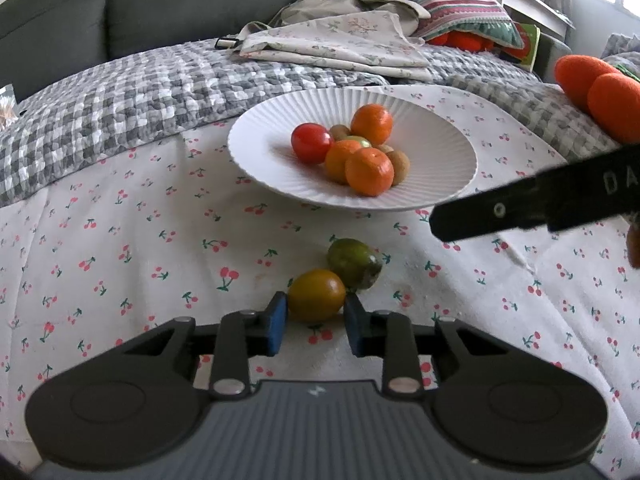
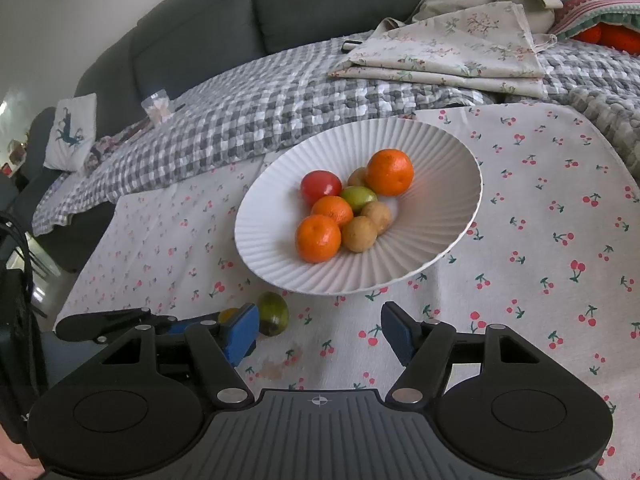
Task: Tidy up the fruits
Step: 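Return the left tool to the fruits and grasp the yellow-orange tomato, then grasp the green lime with the right tool while the left tool holds the yellow tomato, then lower the yellow tomato and green lime into the bowl and open both tools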
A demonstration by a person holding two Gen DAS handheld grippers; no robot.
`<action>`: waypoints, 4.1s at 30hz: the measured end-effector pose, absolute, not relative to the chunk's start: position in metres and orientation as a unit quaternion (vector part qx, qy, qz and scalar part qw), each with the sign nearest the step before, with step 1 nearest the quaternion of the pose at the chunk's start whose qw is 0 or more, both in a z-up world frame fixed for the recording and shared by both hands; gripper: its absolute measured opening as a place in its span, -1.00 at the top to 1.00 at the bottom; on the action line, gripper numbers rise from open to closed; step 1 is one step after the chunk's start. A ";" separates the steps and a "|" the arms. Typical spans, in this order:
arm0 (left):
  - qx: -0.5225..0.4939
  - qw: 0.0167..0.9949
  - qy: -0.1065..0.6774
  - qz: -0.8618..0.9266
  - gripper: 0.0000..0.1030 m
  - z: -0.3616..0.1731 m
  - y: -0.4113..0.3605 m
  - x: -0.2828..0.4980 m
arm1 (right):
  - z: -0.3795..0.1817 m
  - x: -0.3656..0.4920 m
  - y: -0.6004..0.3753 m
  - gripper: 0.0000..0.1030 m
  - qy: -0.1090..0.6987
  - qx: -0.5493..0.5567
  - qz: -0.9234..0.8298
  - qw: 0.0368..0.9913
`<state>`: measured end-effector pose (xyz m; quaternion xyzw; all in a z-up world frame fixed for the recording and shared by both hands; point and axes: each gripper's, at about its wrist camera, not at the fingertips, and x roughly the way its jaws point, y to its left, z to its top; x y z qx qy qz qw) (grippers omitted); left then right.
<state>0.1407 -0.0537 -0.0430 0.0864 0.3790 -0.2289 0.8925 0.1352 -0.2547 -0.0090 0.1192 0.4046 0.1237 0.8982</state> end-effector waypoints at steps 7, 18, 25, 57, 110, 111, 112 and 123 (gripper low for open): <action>0.065 0.898 0.381 -0.210 0.45 -0.036 -0.042 0.142 | -0.013 0.136 -0.251 -0.33 0.409 0.111 0.128 0.897; 0.015 0.907 0.393 -0.152 0.45 -0.029 -0.009 0.152 | -0.029 0.140 -0.229 -0.33 0.404 0.063 0.159 0.899; 0.005 0.909 0.397 -0.123 0.45 -0.033 0.005 0.157 | -0.040 0.137 -0.208 -0.33 0.368 0.025 0.166 0.914; -0.009 0.914 0.390 -0.111 0.45 -0.029 0.012 0.156 | -0.033 0.132 -0.184 0.52 0.349 -0.002 0.210 0.913; -0.014 0.918 0.347 -0.192 -0.03 -0.008 -0.079 0.179 | -0.008 0.161 -0.281 0.33 0.355 0.106 0.068 0.926; -0.014 0.921 0.341 -0.190 -0.10 -0.007 -0.078 0.178 | -0.007 0.160 -0.283 0.24 0.354 0.111 0.066 0.926; -0.013 0.924 0.334 -0.187 -0.12 -0.005 -0.077 0.177 | -0.006 0.160 -0.284 0.17 0.352 0.115 0.065 0.927; -0.060 0.932 0.322 -0.153 -0.12 0.012 -0.040 0.176 | 0.013 0.154 -0.295 0.10 0.331 0.132 0.053 0.933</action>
